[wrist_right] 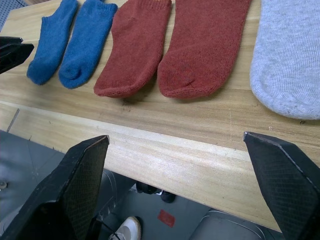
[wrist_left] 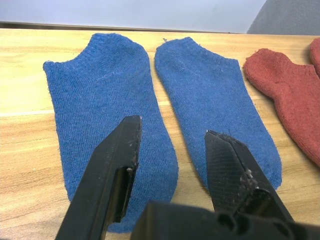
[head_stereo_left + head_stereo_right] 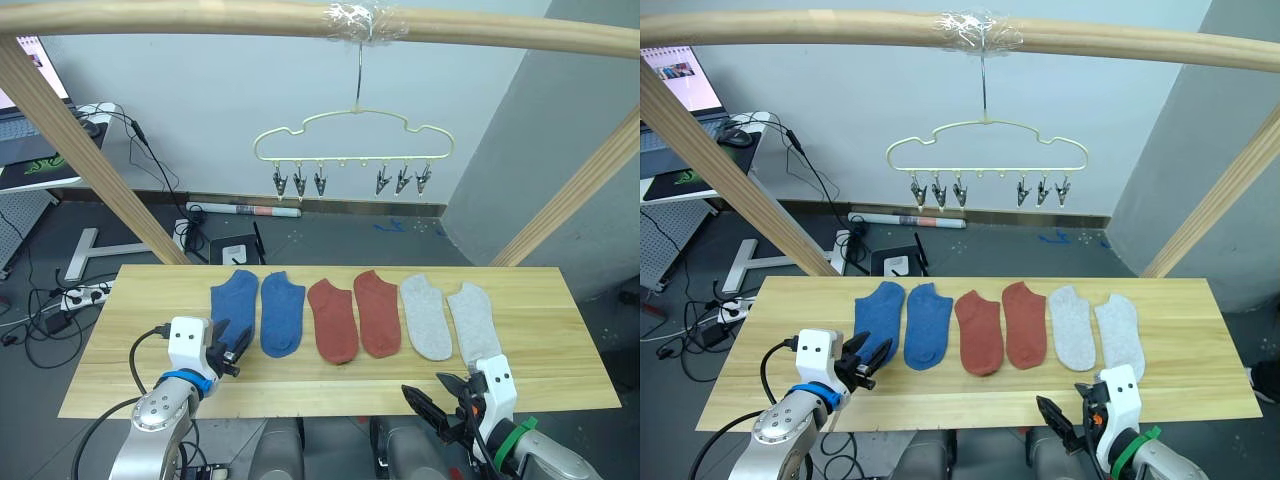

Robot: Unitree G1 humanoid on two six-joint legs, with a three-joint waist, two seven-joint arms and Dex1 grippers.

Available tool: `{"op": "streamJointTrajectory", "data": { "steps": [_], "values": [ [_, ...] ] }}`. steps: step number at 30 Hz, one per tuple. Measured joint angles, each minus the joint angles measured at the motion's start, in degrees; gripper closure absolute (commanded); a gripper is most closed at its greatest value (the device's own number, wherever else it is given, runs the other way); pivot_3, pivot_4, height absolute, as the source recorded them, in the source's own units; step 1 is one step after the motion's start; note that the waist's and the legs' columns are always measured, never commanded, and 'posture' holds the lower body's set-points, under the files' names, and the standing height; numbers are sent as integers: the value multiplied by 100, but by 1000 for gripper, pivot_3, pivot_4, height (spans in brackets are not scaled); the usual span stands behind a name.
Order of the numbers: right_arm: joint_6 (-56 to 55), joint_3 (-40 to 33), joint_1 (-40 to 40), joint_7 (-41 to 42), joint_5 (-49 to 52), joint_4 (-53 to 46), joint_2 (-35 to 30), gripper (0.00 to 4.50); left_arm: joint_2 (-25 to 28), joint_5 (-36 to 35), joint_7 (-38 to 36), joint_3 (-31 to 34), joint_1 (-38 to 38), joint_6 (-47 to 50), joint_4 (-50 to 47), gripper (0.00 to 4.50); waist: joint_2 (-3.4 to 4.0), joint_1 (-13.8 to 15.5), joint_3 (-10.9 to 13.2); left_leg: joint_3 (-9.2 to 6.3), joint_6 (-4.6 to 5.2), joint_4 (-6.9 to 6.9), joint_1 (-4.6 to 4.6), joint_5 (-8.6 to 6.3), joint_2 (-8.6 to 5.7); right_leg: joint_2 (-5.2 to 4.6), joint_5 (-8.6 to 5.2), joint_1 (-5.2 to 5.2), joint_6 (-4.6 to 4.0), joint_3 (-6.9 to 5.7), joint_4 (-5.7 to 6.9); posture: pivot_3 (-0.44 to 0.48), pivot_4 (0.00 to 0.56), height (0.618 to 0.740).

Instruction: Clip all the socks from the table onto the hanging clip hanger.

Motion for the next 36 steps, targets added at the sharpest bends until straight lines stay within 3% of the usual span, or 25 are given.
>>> {"op": "streamJointTrajectory", "data": {
  "steps": [12, 23, 36],
  "values": [
    [136, -393, -673, 56, 232, -12, -185, 0, -284, -58, 156, -58, -763, 385, -39, 2221, -7, 50, -8, 0, 0, 6, 8, 1, -1, 3, 22, 16, 37, -2, 1, 98, 220, 740],
    [926, -1452, -2556, 74, 1388, -132, -1309, 0, -873, -264, 489, -229, -2087, 1195, 16, 2221, -9, 78, -10, -8, 2, 22, 15, 2, -4, 11, 37, 36, 59, 0, 1, 93, 212, 740],
    [1449, -1724, -4548, 181, 2358, 224, -2375, 0, -1205, 235, 1094, -436, -3939, 508, 931, 2221, -12, 84, -11, -15, 3, 27, 12, 2, -8, 14, 57, 41, 38, -3, 0, 61, 201, 740]
  ]
}}
